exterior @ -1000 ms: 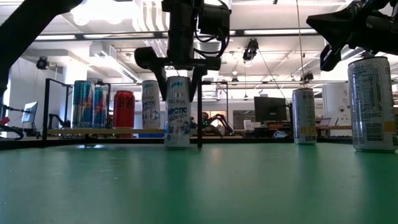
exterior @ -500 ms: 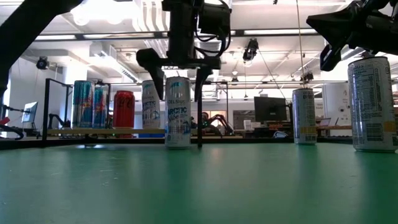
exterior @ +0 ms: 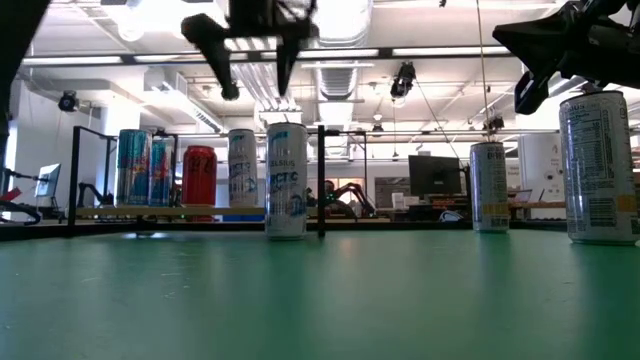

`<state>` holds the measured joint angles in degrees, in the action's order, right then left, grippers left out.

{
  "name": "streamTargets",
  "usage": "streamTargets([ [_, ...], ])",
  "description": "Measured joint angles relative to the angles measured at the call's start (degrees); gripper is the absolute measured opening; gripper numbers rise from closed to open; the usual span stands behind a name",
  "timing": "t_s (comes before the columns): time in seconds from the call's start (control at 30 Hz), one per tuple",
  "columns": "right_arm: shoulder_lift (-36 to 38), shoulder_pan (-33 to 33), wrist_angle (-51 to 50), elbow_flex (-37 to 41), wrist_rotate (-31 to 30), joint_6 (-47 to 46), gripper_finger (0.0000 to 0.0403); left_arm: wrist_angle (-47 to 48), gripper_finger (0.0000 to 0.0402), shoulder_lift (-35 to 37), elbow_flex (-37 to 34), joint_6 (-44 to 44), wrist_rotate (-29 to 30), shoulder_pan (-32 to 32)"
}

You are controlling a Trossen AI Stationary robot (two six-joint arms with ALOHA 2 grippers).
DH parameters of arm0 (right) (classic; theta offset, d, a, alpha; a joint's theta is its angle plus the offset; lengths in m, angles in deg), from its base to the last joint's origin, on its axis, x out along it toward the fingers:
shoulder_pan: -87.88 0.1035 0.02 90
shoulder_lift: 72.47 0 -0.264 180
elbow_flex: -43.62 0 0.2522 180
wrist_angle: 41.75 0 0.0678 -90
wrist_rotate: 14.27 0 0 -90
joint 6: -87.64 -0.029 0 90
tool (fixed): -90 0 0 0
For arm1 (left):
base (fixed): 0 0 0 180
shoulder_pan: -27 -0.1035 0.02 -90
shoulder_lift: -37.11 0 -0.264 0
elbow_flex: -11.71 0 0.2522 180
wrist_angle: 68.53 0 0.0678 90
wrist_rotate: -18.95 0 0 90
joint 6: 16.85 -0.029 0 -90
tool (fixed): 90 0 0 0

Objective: Place canned beverage on shelf
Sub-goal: Move the white yellow soda can to the top center of the table

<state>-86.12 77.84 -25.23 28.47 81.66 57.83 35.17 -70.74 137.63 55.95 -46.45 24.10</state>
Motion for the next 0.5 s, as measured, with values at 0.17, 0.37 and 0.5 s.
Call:
streamTargets([
  [0.17, -0.02, 0.0, 0.0, 0.0, 0.04, 0.0, 0.0013, -0.08, 0.0381, 12.78, -9.73, 0.17, 6.0, 4.46],
  [0.37, 0.0, 0.0, 0.0, 0.0, 0.0, 0.0, 0.0013, -1.26, 0.0375, 31.34, -28.81, 0.74, 10.82, 8.69],
  [0.5, 0.0, 0.01, 0.0, 0.0, 0.02, 0.0, 0.0013, -10.37, 0.0374, 44.89, -42.3, -3.15, 11.1, 11.55],
])
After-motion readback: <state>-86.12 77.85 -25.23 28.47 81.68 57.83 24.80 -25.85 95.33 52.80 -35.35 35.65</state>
